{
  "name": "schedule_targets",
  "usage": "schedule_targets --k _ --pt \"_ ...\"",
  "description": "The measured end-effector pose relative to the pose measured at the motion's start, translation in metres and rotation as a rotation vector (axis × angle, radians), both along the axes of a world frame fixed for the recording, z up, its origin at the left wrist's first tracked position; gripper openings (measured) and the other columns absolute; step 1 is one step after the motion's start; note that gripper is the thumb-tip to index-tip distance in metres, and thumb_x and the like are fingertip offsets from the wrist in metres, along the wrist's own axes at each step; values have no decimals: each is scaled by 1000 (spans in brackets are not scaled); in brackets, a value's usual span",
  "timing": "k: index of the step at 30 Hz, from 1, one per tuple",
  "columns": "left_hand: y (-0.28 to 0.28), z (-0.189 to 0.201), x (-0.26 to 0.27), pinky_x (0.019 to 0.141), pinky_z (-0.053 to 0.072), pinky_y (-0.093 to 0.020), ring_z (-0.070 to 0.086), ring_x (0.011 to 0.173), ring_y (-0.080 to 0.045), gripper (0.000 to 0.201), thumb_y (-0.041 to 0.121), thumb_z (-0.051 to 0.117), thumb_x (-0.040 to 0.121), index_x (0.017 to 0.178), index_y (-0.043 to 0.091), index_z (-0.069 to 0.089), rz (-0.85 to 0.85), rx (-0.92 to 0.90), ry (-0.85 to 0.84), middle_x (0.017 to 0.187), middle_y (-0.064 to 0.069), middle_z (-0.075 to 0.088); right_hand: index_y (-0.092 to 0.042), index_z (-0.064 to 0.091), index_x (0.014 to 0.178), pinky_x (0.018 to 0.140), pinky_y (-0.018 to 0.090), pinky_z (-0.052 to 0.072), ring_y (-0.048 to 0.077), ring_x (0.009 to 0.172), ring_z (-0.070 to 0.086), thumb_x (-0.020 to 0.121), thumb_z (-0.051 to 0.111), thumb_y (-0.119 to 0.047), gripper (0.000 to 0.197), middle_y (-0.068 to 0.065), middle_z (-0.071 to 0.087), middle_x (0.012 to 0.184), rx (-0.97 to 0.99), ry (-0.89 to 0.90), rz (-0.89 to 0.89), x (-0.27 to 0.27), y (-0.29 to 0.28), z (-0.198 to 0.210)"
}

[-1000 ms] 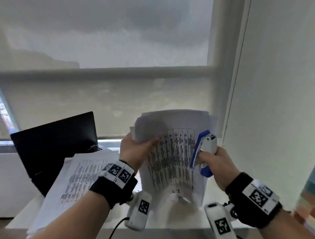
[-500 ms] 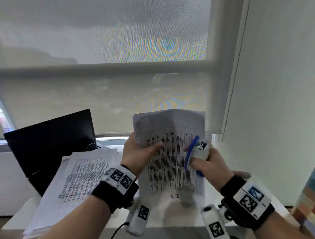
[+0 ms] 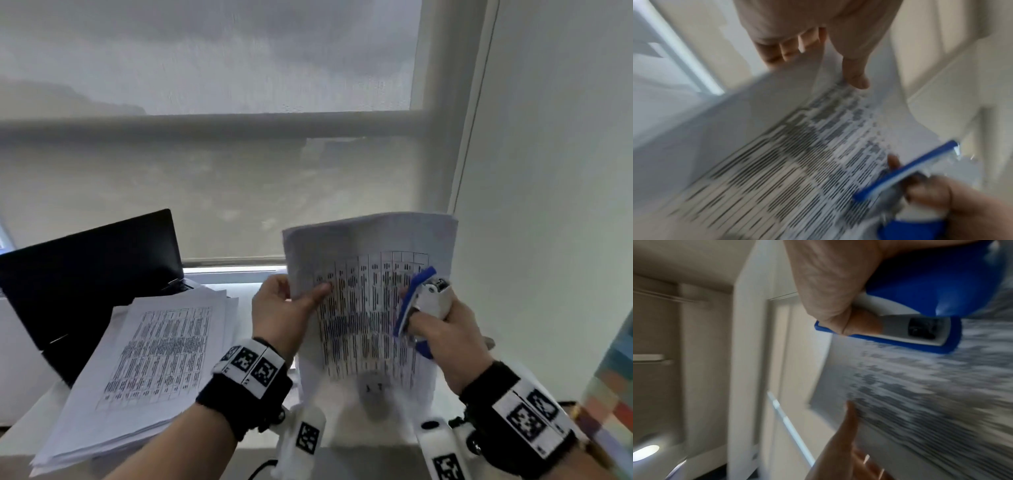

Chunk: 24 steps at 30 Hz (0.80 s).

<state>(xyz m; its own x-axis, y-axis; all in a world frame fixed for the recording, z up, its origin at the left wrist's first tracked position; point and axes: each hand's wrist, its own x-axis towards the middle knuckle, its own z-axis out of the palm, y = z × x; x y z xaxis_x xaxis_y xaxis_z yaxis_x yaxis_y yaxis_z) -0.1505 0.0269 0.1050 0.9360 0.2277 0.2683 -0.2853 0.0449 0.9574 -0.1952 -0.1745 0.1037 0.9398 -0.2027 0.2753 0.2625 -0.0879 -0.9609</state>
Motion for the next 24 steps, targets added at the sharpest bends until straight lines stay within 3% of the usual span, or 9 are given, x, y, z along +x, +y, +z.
schedule_targets --k 2,4,6,11,13,15,19,24 --pt "-4 -13 1 77 59 -43 70 82 -28 20 19 82 76 85 11 66 -63 22 73 83 -8 74 7 55 95 49 29 40 22 61 49 54 57 -10 45 12 55 69 2 96 4 -3 -9 -12" --pt "-12 -16 0 73 59 -34 70 81 -22 12 13 74 83 92 9 68 -108 -4 81 81 -2 75 6 56 94 46 23 39 11 54 49 54 56 -11 44 9 54 67 -37 97 3 -6 -12 -17" --pt "-20 -12 -2 67 59 -26 70 74 -14 12 10 71 86 97 7 67 -104 -22 54 79 1 74 4 57 98 46 21 40 9 52 49 56 56 -13 45 9 55 68 -52 54 -42 -6 -16 -16" --pt "-43 -12 -3 81 58 -46 72 86 -21 26 20 76 82 102 8 65 -82 44 24 91 -3 75 2 59 97 56 43 47 27 66 54 53 64 -20 50 18 61 75 -12 -3 -186 -8 -42 -16" --pt "-50 -17 -5 81 57 -53 71 87 -24 34 31 76 77 101 12 62 -78 64 23 93 -4 74 6 57 100 59 43 43 28 68 52 62 65 -6 40 16 59 77 17 12 -177 -14 -53 -19" --pt "-56 -20 -4 80 55 -56 69 88 -29 29 31 74 80 97 14 58 -56 51 15 94 -9 71 8 56 100 58 40 43 28 69 52 70 64 4 31 16 58 77 15 32 -181 -18 -62 -21" --pt "-69 -19 -7 84 53 -55 65 91 -29 6 20 60 95 97 20 54 -57 98 -35 97 -10 68 8 57 98 60 40 43 27 70 51 60 61 -8 42 16 58 79 14 35 -159 -21 -67 -17" --pt "-66 -16 -3 86 52 -52 63 92 -25 10 19 55 97 95 25 48 -42 159 -88 96 -6 65 3 60 96 60 39 44 25 69 51 56 58 -10 42 20 56 88 5 -11 -127 -20 -63 -7"
